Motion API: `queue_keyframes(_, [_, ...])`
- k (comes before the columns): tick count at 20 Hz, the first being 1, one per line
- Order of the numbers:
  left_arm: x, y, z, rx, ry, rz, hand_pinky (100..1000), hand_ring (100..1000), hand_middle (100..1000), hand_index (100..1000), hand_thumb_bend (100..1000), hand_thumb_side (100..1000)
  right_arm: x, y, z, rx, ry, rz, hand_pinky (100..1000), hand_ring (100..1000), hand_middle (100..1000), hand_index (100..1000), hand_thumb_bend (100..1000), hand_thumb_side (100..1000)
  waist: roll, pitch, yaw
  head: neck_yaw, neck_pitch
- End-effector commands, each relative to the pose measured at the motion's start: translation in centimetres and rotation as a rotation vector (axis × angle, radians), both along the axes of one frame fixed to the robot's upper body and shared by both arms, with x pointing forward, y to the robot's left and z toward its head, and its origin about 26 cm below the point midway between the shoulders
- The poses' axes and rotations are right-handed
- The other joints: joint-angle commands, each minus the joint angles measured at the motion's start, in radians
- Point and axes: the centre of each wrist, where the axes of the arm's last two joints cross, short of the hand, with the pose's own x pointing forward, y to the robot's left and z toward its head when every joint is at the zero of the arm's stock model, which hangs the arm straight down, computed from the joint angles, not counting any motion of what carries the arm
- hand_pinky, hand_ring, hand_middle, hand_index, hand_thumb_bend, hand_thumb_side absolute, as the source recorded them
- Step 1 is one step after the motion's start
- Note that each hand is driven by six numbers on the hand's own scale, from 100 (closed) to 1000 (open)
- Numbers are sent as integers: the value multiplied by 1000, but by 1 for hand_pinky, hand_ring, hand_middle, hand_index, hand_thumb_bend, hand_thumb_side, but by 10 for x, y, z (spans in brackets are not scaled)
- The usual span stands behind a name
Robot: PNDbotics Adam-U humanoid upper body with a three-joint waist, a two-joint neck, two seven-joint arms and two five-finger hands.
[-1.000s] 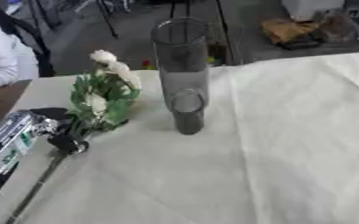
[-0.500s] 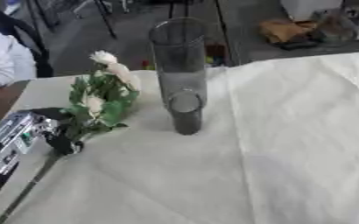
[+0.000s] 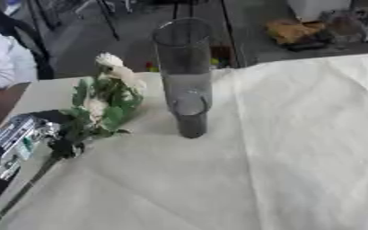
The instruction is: Arrange flowers into the vase.
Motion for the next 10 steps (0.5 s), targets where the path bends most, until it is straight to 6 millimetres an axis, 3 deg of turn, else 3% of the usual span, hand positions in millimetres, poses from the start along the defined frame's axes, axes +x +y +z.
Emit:
queue_keyframes(1, [-1,6,-10,-7,17,8,100,100,103,309,100,307,-2,0,7,-17,-27,3,553,700,526,738,100,803,-9,-10,1,3,-9])
queue_keyframes(10, [-9,7,7,-28,-27,-27,100,100,100,185,100,326,-2,0,6,-16,-29,7,552,699,525,737,100,801,-16,-13,10,-2,-6])
